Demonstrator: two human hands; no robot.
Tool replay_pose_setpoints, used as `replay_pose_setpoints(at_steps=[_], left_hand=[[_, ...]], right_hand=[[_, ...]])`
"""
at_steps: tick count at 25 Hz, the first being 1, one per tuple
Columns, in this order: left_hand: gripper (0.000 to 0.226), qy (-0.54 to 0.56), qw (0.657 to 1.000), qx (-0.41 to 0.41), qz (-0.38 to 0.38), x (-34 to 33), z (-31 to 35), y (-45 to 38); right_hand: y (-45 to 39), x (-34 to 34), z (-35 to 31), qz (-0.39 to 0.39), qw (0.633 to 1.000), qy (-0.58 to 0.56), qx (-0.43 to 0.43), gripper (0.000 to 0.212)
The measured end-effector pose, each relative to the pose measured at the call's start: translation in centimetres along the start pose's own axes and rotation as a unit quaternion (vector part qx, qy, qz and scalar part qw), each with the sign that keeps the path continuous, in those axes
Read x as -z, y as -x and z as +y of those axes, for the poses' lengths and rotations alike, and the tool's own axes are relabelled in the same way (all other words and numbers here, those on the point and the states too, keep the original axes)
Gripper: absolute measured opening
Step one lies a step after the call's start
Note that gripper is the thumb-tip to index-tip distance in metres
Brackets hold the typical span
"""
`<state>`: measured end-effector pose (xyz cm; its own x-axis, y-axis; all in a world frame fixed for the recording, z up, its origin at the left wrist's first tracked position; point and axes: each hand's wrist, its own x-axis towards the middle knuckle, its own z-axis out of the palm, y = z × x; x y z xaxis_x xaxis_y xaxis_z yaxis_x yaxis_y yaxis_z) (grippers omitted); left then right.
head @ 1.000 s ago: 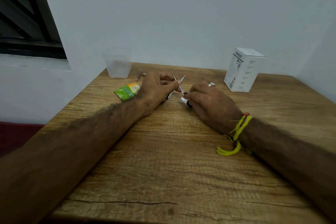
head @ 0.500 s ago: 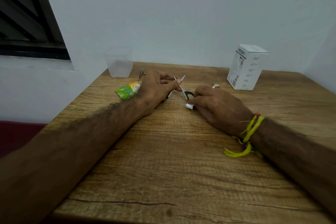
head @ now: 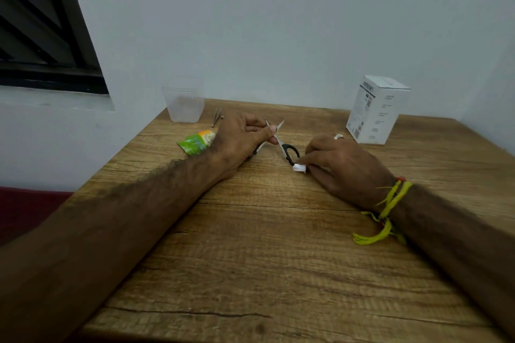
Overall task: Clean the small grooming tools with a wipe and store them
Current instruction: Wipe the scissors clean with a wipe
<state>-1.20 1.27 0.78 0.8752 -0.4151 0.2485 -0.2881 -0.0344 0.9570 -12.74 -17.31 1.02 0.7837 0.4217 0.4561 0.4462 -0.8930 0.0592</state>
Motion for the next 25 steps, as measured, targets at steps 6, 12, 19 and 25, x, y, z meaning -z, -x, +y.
replay_pose_setpoints(at_steps=[6,12,19,25], left_hand=[[0.005,0.008,1.0,0.006,0.006,0.1,0.5,-0.1],[0.005,0.012,1.0,-0.004,0.0,0.2,0.2,-0.3],[0.008,0.02,1.0,-0.017,0.005,0.1,0.0,-0.2],[0.007,0.015,1.0,-0.013,0.004,-0.2,0.0,-0.3]], right_hand=[[-0.6,-0.3,0.5,0.015,1.0,-0.012,-0.017,0.022],[-0.8,-0.5,0.9,0.052,0.996,-0.027,-0.072,0.016],[-0.9,-0.9,0.6,0.06,0.993,-0.027,-0.097,0.01],[-1.2,-1.4,-0.3,0.072,0.993,0.014,-0.092,0.012]])
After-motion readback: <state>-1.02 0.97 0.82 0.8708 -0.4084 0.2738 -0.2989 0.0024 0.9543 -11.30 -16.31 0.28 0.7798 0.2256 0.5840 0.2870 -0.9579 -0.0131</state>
